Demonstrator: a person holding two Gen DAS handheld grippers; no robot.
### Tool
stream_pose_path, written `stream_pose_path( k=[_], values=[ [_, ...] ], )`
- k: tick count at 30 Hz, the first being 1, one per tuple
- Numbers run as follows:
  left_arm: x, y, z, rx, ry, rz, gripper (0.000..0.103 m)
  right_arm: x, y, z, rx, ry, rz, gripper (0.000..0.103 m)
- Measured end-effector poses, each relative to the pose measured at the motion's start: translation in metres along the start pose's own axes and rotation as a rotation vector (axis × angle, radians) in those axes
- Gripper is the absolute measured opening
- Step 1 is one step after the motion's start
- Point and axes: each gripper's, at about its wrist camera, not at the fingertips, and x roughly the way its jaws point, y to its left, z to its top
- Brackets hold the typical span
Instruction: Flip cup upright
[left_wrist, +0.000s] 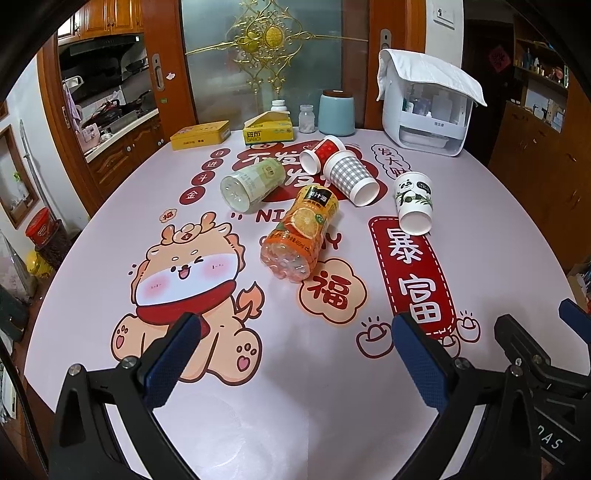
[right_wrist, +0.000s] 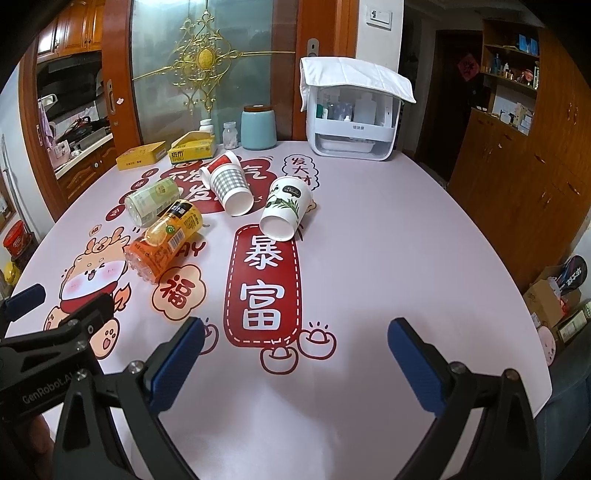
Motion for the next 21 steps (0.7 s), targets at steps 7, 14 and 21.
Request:
stream_pose_path(
  k=[7,14,21],
  values=[
    [0.0016,0.0004,-0.0025,0.001,0.008,-0.001,0.101,0.0034,0.0,-0.0018,0.009,0.014,0.001,0.1],
    [0.003,0.0022,-0.004,-0.004,0.011,-0.012,0.101,0.0051,-0.0007,-0.0025,0.011,0.017,0.003,0.1],
    [0.0032,0.002,-0.0041,-0.006,0.011,-0.015,0.102,0.0068,0.0006,-0.0044,0.019,0.02,0.002,0.1]
  ],
)
